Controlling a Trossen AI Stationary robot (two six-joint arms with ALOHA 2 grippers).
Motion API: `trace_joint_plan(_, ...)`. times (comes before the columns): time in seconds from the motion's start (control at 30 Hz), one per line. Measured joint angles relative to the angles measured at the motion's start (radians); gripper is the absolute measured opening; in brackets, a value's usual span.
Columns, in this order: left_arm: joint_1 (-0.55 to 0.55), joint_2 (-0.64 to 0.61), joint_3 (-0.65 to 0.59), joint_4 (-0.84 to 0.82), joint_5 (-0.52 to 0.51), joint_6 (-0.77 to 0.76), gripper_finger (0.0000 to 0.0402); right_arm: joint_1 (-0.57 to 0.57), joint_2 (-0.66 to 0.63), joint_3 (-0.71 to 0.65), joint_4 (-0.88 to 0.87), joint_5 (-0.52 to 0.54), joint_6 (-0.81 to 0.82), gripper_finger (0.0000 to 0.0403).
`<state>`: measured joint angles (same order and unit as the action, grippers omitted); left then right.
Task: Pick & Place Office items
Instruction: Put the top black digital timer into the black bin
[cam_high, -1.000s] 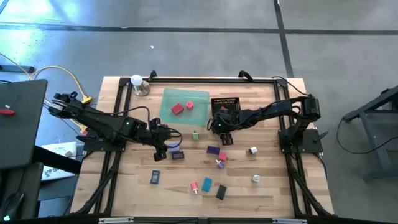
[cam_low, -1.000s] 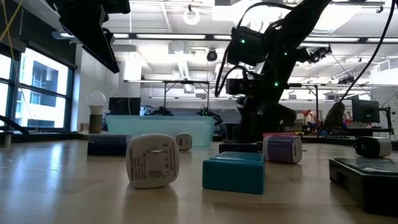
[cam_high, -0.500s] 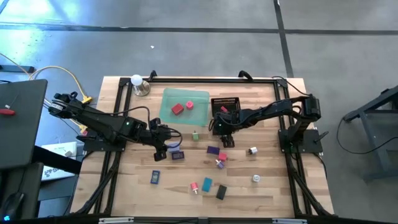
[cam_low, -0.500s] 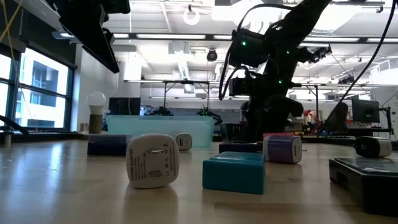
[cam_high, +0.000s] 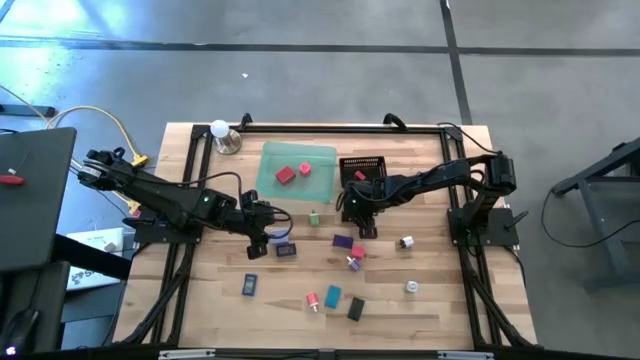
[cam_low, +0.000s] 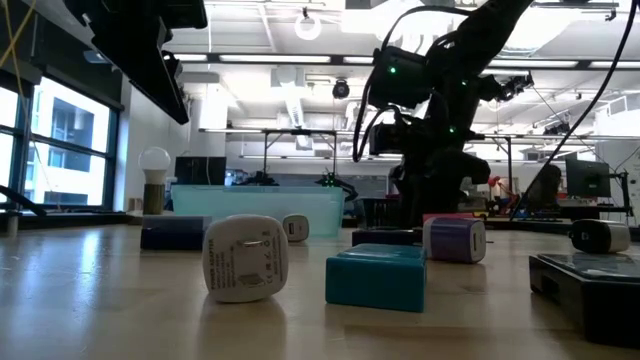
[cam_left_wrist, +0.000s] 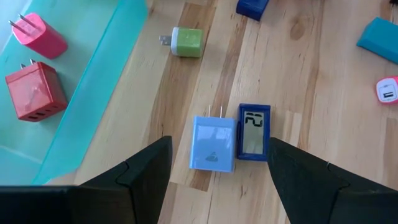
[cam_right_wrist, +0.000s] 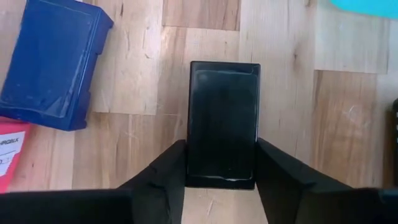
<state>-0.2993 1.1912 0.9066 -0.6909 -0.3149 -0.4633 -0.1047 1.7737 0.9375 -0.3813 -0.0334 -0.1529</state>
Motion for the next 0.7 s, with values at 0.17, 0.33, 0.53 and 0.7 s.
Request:
trace_joint_plan(0.17, 0.0, 0.0, 0.0, 0.0, 0.0, 0.0, 0.025, 0.0, 0.0, -0.001, 0.009, 0.003, 0.022, 0.0142)
trace_joint_plan(0.33, 0.0, 0.0, 0.0, 0.0, 0.0, 0.0, 0.025, 0.008, 0.0, -0.001, 0.015, 0.028, 0.078, 0.0142)
trace_joint_plan(0.53, 0.0, 0.0, 0.0, 0.0, 0.0, 0.001, 0.025, 0.038, -0.041, -0.005, -0.011, 0.056, 0.122, 0.0142)
trace_joint_plan(0.7, 0.0, 0.0, 0.0, 0.0, 0.0, 0.001, 0.025, 0.068, -0.124, 0.0, -0.061, 0.067, 0.143, 0.0142)
